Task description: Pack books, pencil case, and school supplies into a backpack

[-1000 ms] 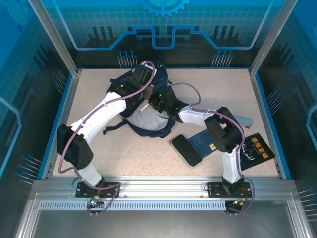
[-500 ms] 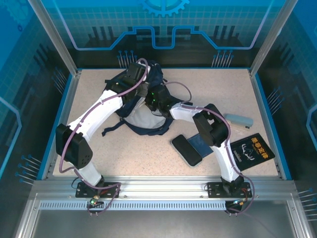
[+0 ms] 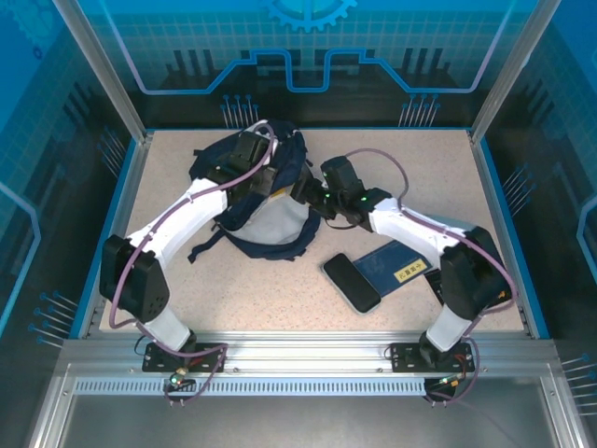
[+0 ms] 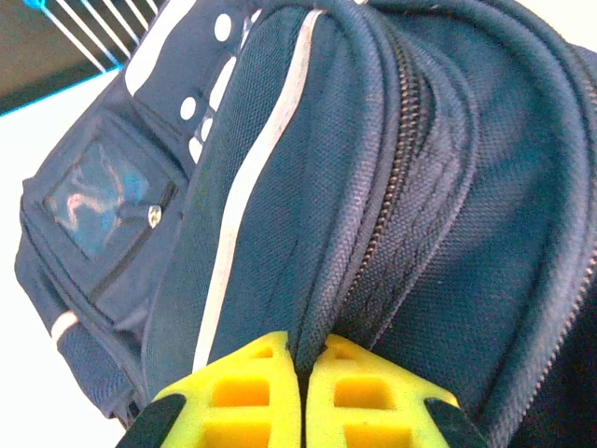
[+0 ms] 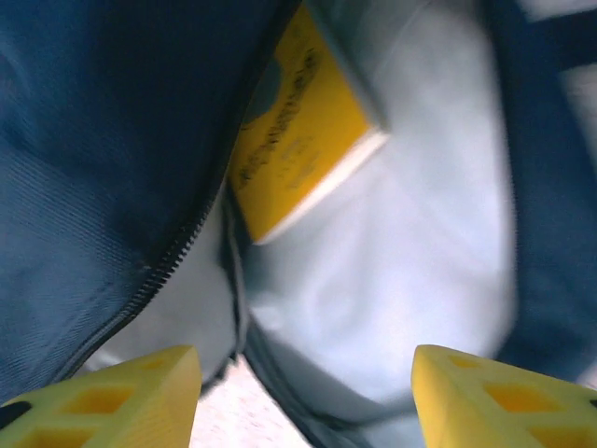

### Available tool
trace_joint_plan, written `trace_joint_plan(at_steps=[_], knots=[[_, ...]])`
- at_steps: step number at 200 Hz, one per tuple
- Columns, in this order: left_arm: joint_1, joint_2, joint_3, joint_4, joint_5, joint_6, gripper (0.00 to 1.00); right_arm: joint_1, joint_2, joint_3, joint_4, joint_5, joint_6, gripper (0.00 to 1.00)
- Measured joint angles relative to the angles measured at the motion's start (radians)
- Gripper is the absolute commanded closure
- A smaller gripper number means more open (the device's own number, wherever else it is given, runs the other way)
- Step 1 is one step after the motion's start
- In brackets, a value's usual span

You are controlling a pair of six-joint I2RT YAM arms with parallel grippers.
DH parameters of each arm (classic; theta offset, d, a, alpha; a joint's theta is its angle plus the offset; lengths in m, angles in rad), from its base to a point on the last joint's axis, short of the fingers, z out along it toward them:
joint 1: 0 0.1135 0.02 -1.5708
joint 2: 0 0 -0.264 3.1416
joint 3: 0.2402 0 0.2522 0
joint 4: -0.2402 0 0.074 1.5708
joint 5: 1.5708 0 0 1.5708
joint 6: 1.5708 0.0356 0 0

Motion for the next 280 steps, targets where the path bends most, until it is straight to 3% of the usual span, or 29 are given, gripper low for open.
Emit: trace_joint_plan(at_steps=[11,29,40,56,75,137,189,244,280], knots=[[0.007,-0.03,-0.043,0.006,0.002,-0.002,0.84,-0.014,-0.043,-0.007,-0.087,0.04,-0.043,0.27],[0.017,-0.077,-0.109,0.011,0.012,-0.027,0.44,-0.049,-0.103,-0.045,-0.196,0.092,-0.098,0.21],[0.025,-0.116,-0.151,0.015,0.035,-0.058,0.26,-0.087,-0.144,-0.087,-0.255,0.124,-0.125,0.18],[0.034,-0.163,-0.198,0.03,0.071,-0.108,0.11,-0.149,-0.192,-0.144,-0.325,0.155,-0.152,0.14],[0.039,-0.22,-0.252,0.057,0.119,-0.171,0.02,-0.237,-0.244,-0.225,-0.38,0.175,-0.163,0.12],[0.042,-0.295,-0.298,0.08,0.194,-0.282,0.01,-0.335,-0.27,-0.405,-0.437,0.179,-0.163,0.09],[0.042,-0.295,-0.311,0.08,0.203,-0.306,0.01,-0.347,-0.151,-0.413,-0.395,0.15,-0.16,0.09],[0.042,-0.294,-0.312,0.08,0.217,-0.315,0.01,-0.367,-0.019,-0.305,-0.381,0.098,-0.186,0.12],[0.042,-0.293,-0.312,0.079,0.249,-0.333,0.01,-0.366,0.126,-0.147,-0.298,-0.019,-0.237,0.15]])
